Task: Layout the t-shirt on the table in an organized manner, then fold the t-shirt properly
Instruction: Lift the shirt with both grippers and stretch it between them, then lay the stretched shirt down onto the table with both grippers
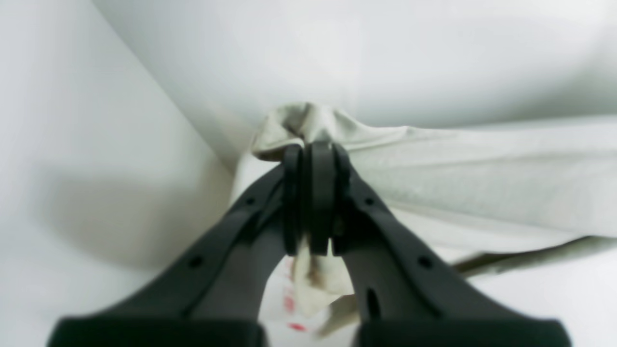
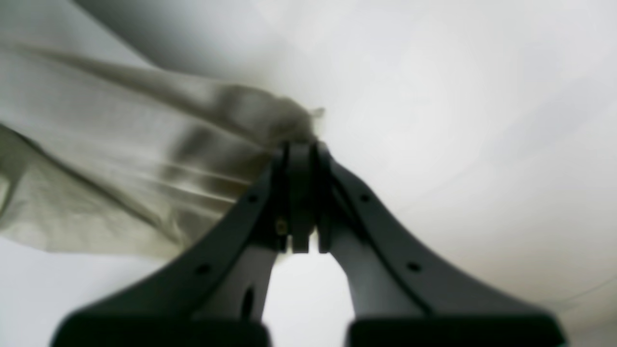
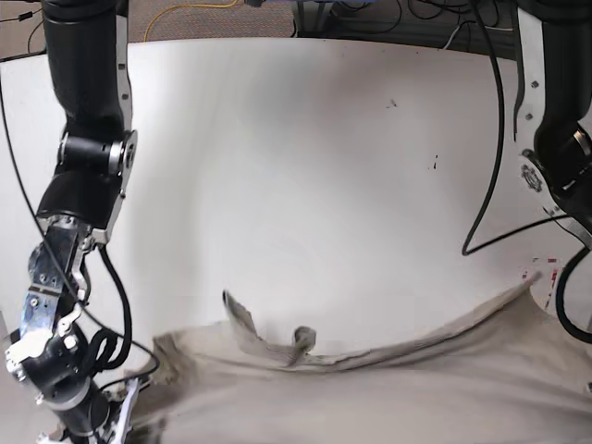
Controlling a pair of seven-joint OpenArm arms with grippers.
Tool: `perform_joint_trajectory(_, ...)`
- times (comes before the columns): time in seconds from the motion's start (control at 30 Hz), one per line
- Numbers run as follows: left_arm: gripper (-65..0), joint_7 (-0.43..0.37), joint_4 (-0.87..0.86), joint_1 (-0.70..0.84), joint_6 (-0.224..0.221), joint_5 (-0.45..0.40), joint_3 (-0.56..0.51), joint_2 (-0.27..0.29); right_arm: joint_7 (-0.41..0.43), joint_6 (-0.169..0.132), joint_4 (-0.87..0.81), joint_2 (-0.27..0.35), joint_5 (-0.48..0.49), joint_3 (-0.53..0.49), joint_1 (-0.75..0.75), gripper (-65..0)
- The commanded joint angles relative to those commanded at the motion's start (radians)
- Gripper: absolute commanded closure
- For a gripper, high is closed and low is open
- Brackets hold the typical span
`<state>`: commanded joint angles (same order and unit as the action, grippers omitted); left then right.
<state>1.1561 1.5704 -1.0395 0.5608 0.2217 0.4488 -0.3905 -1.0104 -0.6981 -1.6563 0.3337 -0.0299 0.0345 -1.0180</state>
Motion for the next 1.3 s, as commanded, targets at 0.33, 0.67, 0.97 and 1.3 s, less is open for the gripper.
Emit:
perform_joint_trajectory(0.33, 0.0, 0.029, -0.003, -0.146, 0.000, 0.000, -0.002, -0.002, -0.095, 0.000, -0.005, 0.041, -0.006, -0.005, -0.183, 0.0)
perform_joint_trajectory(0.67, 0.0, 0.041, 0.031, -0.006, 0.002, 0.002, 0.000, -0.002, -0.158, 0.000, -0.218, 0.080, -0.006, 0.058, 0.031, 0.0)
perform_joint_trajectory(0.97, 0.0, 0.041, 0.155, 0.292, 0.017, 0.002, 0.002, 0.000, -0.173, 0.000, -0.365, 0.017, -0.006, 0.216, 0.454, 0.0)
perform_joint_trajectory(1.3, 0.0, 0.041, 0.264, 0.640, 0.109, 0.002, 0.101, 0.005, -0.173, 0.000, -0.381, -0.121, -0.003, 0.396, 0.756, 0.0)
